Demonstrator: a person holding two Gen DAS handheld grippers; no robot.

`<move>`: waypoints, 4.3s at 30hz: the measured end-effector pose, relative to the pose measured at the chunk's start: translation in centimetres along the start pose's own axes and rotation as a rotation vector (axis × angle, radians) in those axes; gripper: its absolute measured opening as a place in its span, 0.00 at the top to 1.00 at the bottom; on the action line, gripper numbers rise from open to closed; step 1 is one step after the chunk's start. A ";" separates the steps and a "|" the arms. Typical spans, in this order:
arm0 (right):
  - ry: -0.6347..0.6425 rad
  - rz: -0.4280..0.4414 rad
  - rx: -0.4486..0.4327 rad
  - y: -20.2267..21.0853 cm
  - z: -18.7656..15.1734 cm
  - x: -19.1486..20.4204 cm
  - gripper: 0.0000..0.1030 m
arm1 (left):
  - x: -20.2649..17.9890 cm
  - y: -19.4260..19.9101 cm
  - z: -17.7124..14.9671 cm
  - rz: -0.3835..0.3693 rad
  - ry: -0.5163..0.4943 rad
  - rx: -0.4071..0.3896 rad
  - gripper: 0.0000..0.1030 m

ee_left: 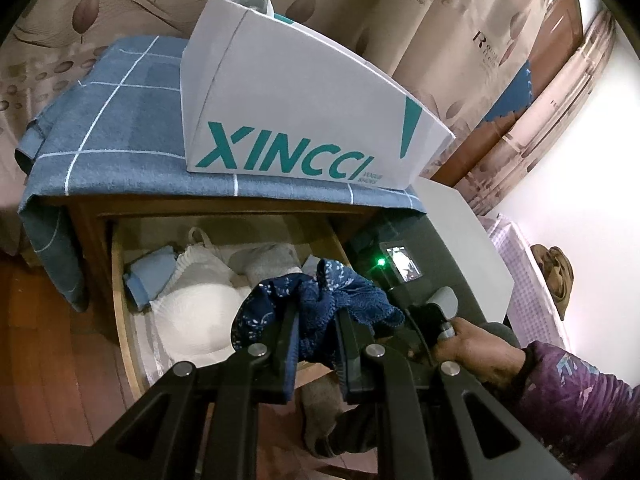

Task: Take underwear out of drawer
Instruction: 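Hold the dark blue underwear in the left tool while the right tool grasps the grey sock, then carry the dark blue underwear into the shoe box and release, then carry the grey sock into the shoe box and open the right tool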

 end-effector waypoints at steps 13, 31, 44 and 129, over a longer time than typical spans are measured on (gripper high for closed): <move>0.028 0.183 -0.184 4.9 -0.3 1.6 0.72 | 0.1 0.0 0.0 0.007 0.005 0.002 0.86; -0.003 0.222 -0.257 5.9 0.1 1.3 0.72 | -6.8 3.6 3.4 -0.120 -0.041 -0.052 0.86; -0.023 0.252 -0.266 6.1 0.0 1.2 0.72 | -12.5 4.4 16.4 -0.127 -0.076 -0.141 0.86; 0.124 0.293 -0.746 35.3 10.1 7.3 0.71 | 4.3 2.7 5.0 0.403 0.005 -0.195 0.38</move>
Point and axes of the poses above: each gripper's, at about its wrist camera, not at the fingertips, and y roughly against the way its jaws point, x to its left, z to its top, the point moved 7 cm from there along -y, roughly the way its jaws point, and after that the axes turned 5 degrees about z, right-handed, at the moved point
